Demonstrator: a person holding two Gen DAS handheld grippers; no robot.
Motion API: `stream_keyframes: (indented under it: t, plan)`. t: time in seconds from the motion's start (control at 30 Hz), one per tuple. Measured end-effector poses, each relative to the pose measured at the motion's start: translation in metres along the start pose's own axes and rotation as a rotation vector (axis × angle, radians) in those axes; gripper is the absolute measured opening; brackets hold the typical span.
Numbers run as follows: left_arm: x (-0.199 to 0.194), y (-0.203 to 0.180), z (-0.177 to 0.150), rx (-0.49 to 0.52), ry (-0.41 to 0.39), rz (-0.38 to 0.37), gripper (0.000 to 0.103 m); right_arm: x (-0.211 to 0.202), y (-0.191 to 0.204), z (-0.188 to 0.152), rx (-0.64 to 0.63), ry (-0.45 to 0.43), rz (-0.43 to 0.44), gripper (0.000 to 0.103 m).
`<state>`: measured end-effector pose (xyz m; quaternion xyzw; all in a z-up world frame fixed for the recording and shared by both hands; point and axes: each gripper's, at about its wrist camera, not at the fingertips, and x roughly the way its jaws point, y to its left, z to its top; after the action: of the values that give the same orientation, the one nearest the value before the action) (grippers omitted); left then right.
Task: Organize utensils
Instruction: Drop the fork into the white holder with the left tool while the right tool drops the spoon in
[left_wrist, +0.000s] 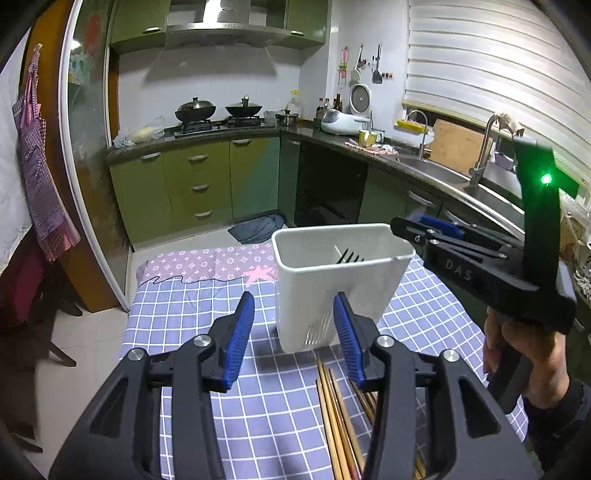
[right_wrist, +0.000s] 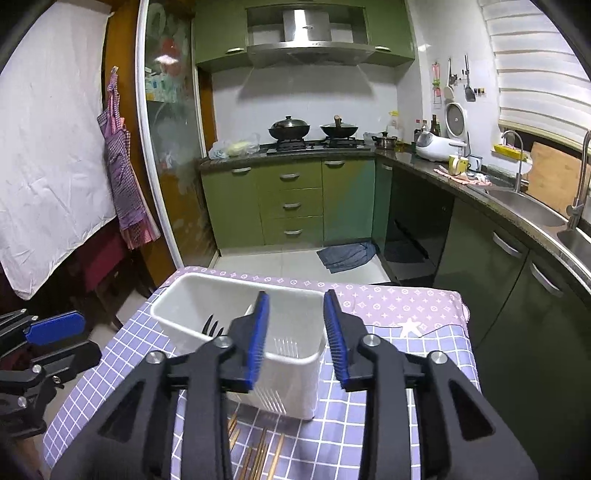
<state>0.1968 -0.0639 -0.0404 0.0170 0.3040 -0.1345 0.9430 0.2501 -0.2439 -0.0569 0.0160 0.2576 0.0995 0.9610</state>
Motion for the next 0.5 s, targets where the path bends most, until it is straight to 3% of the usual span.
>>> stream_keyframes:
  t: [0.27,0.4,0.5]
  plan:
    - [0.000,-0.004,-0.009,-0.002,0.076,0.000,0.044,-0.034,-0.005,-0.004,0.027,-0.020,-0.020,0.032]
    - [0.015,-0.009,-0.021,0.012,0.238,0.004,0.048,-0.062,-0.009,-0.006,0.029,-0.008,-0.021,0.036]
    - [0.036,-0.015,-0.038,0.019,0.406,0.006,0.048,-0.071,-0.014,-0.016,0.005,0.087,-0.029,0.040]
